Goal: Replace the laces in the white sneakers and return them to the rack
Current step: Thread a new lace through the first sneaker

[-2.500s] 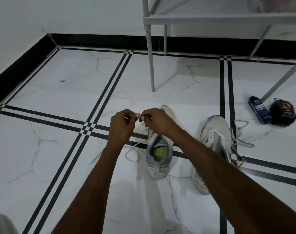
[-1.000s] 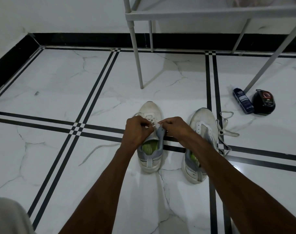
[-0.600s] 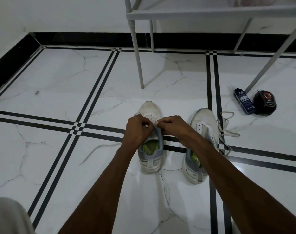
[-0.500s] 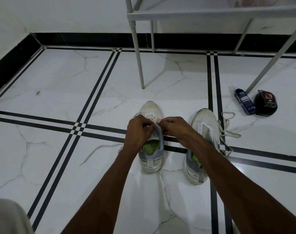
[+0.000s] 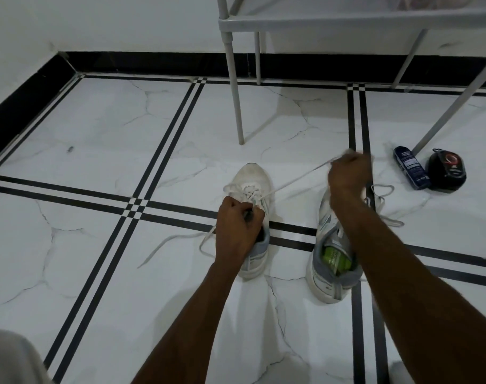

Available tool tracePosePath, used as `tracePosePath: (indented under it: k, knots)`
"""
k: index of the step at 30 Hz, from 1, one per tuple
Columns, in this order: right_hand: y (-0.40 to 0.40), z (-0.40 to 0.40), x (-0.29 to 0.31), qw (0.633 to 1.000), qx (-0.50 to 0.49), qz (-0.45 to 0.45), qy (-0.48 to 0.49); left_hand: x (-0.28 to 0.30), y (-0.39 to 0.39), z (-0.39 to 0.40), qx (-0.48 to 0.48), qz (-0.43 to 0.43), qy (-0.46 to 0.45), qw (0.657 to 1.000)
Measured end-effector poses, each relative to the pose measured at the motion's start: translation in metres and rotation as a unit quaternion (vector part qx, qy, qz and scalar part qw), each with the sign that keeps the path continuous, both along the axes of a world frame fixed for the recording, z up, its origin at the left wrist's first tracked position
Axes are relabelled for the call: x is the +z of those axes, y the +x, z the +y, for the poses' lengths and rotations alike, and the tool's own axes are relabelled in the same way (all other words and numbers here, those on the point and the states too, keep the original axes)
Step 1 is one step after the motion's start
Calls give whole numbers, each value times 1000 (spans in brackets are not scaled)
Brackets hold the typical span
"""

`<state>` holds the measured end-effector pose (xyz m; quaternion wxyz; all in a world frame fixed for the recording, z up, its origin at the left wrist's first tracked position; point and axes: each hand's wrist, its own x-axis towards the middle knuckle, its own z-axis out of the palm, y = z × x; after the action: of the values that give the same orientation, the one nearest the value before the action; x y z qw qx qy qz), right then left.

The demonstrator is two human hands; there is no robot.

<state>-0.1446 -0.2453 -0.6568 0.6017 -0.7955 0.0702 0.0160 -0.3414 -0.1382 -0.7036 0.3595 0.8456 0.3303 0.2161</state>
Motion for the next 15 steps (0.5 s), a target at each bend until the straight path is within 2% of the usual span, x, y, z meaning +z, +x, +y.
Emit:
tracePosePath:
  k: [1, 2, 4, 6, 7, 9, 11, 12, 13, 15]
  knots:
    - [7, -6, 3, 998, -23, -66, 0, 0, -1, 0, 1, -1, 1, 1000]
    - [4, -8, 7, 993, 16, -113, 13, 0, -2, -1, 2, -1, 3, 1000]
    - [-16, 3, 4, 968, 200, -149, -30, 1, -3, -1, 7, -9, -1, 1000]
    - [-40, 18, -12, 906, 375, -154, -119, 2, 0, -2, 12, -5, -1, 1000]
    - [-53, 26, -20, 875, 429, -153, -167, 3, 1, -3, 12, -3, 0, 1000]
    - [-67, 37, -32, 836, 465, -149, -250, 3, 1, -3, 13, -3, 0, 1000]
    - [-65, 38, -34, 814, 464, -173, -304, 4, 0, -3, 12, -5, -5, 1000]
    - [-59, 33, -31, 820, 442, -190, -310, 4, 0, -2, 10, -6, -7, 1000]
    - [-45, 26, -27, 856, 381, -202, -284, 4, -2, -2, 10, -7, -10, 1000]
    - [-7, 2, -12, 955, 155, -190, -169, 5, -3, -2, 12, -10, -15, 1000]
